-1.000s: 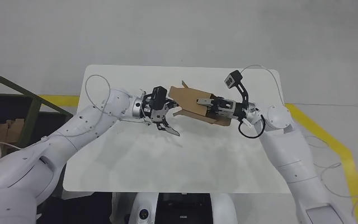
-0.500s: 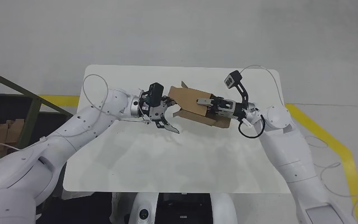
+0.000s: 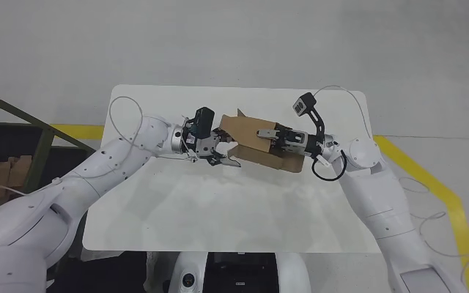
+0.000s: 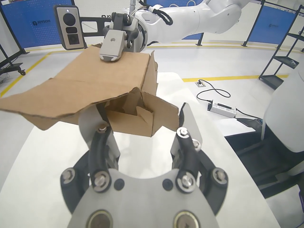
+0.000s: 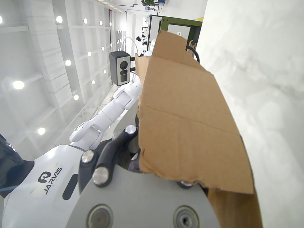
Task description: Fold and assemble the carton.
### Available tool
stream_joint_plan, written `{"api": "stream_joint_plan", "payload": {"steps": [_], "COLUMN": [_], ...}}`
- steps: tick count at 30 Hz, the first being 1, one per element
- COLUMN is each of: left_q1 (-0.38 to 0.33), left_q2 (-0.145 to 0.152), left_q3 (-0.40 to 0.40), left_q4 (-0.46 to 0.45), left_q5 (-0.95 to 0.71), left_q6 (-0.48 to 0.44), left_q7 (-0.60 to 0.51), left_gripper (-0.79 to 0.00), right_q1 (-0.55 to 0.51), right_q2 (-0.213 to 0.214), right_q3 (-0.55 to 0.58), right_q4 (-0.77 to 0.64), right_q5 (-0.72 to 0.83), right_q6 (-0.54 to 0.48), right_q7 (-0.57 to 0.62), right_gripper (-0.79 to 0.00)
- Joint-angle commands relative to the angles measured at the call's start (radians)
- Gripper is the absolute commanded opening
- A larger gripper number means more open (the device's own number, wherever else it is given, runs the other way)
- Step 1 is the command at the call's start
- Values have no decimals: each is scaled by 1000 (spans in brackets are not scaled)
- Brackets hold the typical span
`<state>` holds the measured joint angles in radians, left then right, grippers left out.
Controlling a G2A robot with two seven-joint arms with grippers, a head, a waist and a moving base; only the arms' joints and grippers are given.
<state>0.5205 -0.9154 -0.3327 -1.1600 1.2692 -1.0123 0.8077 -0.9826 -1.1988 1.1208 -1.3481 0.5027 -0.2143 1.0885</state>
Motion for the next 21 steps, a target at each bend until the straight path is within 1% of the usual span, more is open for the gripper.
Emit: {"api": "stream_joint_plan", "payload": {"steps": [1, 2, 6, 11, 18, 21], "left_q1": [-2, -3, -6, -7, -2, -4], "left_q2": [0, 0, -1, 0, 6, 11], "left_q3": [4, 5, 8, 10, 25, 43], "left_q4": [4, 6, 16, 24, 20, 10], "left_q5": [-4, -6, -20, -29, -75, -113], "left_q6": [0, 0, 0, 0, 0, 0], "left_q7": [0, 0, 0, 0, 0, 0], "left_gripper": [-283, -292, -271, -265, -305, -345], "right_q1": [-1, -1, -2, -3, -3, -3], "right_q2": [0, 0, 1, 2, 2, 2], "right_q3": [0, 1, 1, 1, 1, 1], "right_q4": [0, 0, 0, 0, 4, 3], "right_q5": [0, 0, 0, 7, 13, 16], "right_q6": [-1, -1, -1, -3, -7, -9], "right_q7": [1, 1, 2, 8, 13, 14], "right_gripper": [-785, -785, -785, -785, -785, -785]}}
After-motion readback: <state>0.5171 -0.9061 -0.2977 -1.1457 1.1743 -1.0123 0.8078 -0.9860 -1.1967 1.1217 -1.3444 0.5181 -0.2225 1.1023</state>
